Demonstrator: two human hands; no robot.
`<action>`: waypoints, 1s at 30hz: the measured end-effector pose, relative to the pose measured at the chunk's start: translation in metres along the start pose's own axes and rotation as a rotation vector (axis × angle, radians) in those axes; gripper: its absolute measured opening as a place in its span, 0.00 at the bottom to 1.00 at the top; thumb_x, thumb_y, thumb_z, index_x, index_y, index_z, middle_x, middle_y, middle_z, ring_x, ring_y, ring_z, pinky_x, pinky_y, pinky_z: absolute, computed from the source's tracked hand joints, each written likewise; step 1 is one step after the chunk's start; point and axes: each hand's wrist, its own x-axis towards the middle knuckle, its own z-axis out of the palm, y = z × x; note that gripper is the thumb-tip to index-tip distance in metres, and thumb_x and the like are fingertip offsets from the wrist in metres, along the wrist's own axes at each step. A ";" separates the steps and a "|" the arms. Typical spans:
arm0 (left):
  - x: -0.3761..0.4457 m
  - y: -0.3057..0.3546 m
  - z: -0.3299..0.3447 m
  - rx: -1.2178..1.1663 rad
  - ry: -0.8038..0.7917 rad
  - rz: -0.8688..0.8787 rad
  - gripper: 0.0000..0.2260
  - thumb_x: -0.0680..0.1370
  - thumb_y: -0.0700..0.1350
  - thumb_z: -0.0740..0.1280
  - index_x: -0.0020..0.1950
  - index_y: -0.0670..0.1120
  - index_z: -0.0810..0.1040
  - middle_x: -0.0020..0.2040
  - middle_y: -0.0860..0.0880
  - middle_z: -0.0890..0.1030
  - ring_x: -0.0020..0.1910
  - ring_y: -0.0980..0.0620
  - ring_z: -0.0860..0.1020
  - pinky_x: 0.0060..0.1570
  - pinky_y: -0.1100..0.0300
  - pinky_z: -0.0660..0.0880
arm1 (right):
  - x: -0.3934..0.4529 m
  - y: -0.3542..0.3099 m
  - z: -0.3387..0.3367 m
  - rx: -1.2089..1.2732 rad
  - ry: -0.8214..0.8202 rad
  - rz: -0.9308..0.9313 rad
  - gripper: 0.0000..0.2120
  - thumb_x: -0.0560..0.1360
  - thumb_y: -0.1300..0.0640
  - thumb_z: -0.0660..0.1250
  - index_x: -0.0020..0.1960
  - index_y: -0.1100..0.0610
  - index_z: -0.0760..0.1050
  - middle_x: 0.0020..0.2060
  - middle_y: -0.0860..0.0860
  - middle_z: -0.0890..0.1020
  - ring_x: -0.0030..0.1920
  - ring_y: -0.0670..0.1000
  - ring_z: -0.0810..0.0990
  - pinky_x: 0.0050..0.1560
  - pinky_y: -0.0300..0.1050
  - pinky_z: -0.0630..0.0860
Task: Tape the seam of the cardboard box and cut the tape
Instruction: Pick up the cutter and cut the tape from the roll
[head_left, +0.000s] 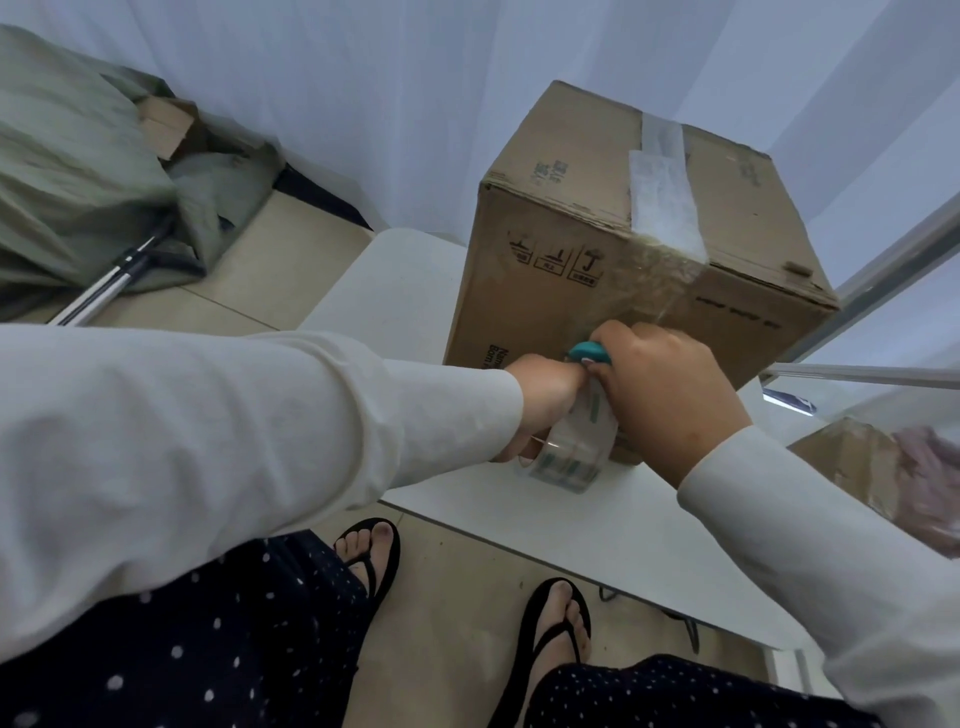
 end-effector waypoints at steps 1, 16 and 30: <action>-0.001 0.000 0.000 -0.001 0.002 0.002 0.15 0.79 0.48 0.56 0.61 0.43 0.74 0.51 0.44 0.80 0.48 0.44 0.78 0.44 0.55 0.76 | 0.000 0.000 0.000 0.000 0.005 -0.008 0.11 0.74 0.58 0.65 0.55 0.60 0.73 0.45 0.58 0.80 0.44 0.58 0.76 0.40 0.43 0.64; -0.009 0.002 0.005 -0.038 0.026 0.017 0.13 0.79 0.48 0.57 0.59 0.44 0.74 0.49 0.44 0.79 0.40 0.48 0.78 0.35 0.61 0.74 | -0.004 0.008 0.003 0.028 0.035 -0.021 0.11 0.73 0.58 0.67 0.54 0.60 0.74 0.45 0.59 0.80 0.44 0.59 0.77 0.40 0.43 0.64; -0.010 0.003 0.005 -0.047 0.026 0.008 0.14 0.79 0.48 0.56 0.61 0.43 0.73 0.47 0.44 0.79 0.38 0.48 0.77 0.33 0.61 0.73 | -0.008 0.017 0.014 -0.005 0.045 0.000 0.13 0.67 0.61 0.74 0.49 0.62 0.77 0.38 0.59 0.81 0.37 0.59 0.78 0.36 0.43 0.68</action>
